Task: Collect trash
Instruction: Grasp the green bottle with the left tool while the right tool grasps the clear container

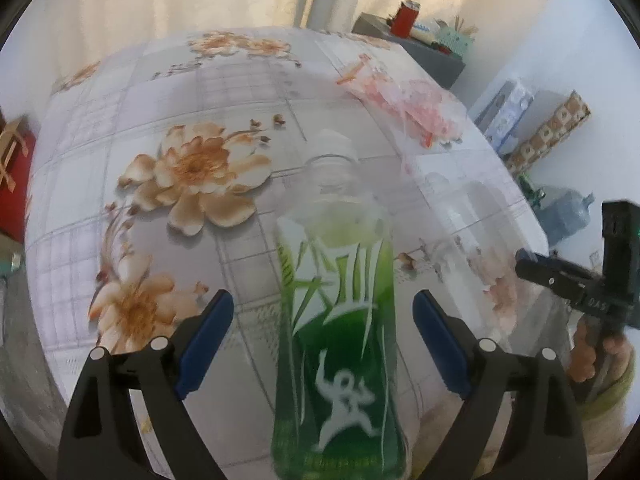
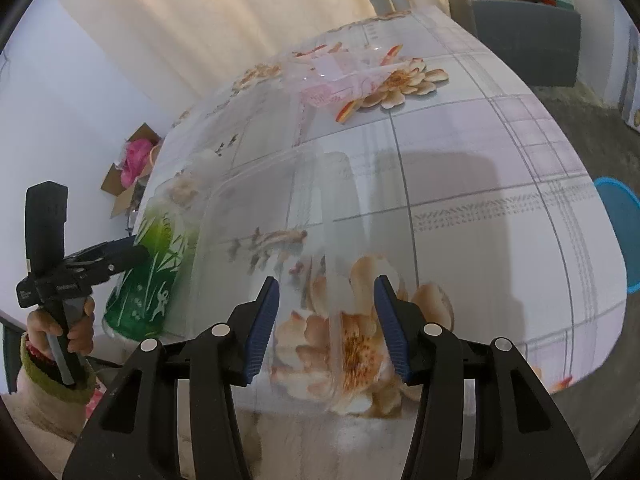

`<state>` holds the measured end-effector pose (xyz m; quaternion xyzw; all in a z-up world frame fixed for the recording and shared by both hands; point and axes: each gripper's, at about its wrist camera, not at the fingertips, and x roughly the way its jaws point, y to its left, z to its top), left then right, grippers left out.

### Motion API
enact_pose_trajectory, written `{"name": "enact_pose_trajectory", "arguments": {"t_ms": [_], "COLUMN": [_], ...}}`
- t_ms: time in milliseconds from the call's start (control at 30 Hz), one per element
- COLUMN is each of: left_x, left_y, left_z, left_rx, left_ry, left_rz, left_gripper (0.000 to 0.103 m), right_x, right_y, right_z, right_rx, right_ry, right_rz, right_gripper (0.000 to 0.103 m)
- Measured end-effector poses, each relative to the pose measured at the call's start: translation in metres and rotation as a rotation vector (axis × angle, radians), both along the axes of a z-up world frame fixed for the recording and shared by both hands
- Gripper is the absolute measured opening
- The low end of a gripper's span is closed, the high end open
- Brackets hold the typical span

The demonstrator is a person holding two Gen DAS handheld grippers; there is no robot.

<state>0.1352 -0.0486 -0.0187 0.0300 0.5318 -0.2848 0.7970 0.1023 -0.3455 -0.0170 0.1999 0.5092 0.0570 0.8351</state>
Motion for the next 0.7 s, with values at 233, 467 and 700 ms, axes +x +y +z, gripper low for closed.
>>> {"name": "enact_pose_trajectory", "arguments": {"t_ms": [233,467,700], "left_x": [0.010,0.001,-0.011], "left_y": [-0.012,-0.010,-0.007], "left_z": [-0.018,-0.026,-0.027], "left_rx": [-0.033,-0.019,0.003], "left_ry": [0.076,0.102,0.091], "left_rz": [0.007,0.001,-0.001], "left_gripper": [0.082,0.063,0.062], "right_x": [0.013,0.002,-0.015], "right_y": [-0.002,-0.008,-0.015], "right_z": [-0.014,-0.016,-0.014], "right_rx": [0.030,0.038,0.043], "right_ry": [0.033,0.036,0.050], "right_rz": [0.021,-0.034,-0.060], "right_gripper": [0.008,0.003,0.008]}}
